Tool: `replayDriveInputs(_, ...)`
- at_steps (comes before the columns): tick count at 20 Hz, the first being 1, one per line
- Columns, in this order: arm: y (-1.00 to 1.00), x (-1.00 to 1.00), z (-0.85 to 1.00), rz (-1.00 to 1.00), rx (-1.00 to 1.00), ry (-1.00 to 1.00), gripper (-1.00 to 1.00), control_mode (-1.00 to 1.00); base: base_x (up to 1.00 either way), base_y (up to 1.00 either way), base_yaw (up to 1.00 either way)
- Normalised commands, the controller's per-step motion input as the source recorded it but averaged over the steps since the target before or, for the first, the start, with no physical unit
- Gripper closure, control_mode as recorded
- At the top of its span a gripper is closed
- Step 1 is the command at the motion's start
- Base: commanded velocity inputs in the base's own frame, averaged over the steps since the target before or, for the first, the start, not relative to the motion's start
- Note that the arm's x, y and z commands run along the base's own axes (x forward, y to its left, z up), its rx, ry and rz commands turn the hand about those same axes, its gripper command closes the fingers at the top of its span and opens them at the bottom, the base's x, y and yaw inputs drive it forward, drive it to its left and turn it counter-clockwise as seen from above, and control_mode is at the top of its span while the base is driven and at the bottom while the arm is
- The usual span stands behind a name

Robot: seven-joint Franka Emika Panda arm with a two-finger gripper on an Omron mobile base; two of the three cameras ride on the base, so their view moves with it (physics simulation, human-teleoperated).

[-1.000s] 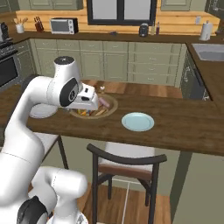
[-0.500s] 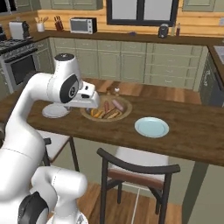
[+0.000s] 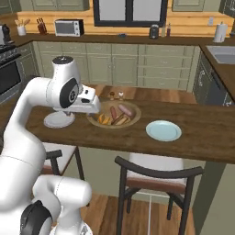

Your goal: Place one bun and one sausage from the bowl on each plate.

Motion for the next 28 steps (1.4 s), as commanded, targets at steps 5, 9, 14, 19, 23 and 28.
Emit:
replayDriveInputs(5, 0.00, 0.00, 0.00, 0.00, 0.00, 0.00, -1.00, 1.00, 1.00, 0.54, -0.33)
replayDriveInputs(9, 0.00, 0.00, 0.00, 0.00, 0.00, 0.00, -1.00, 1.00, 0.94, -0.33, 0.02)
replayDriveInputs(14, 0.00, 0.00, 0.00, 0.00, 0.00, 0.00, -1.00, 1.00, 0.98, -0.55, 0.22)
replayDriveInputs(19, 0.00, 0.00, 0.00, 0.00, 0.00, 0.00, -1.00, 1.00, 0.49, -0.77, 0.15)
replayDriveInputs(23, 0.00, 0.00, 0.00, 0.00, 0.00, 0.00, -1.00, 1.00, 0.24, -0.85, 0.06)
replayDriveInputs(28, 0.00, 0.00, 0.00, 0.00, 0.00, 0.00, -1.00, 1.00, 0.99, -0.46, 0.21)
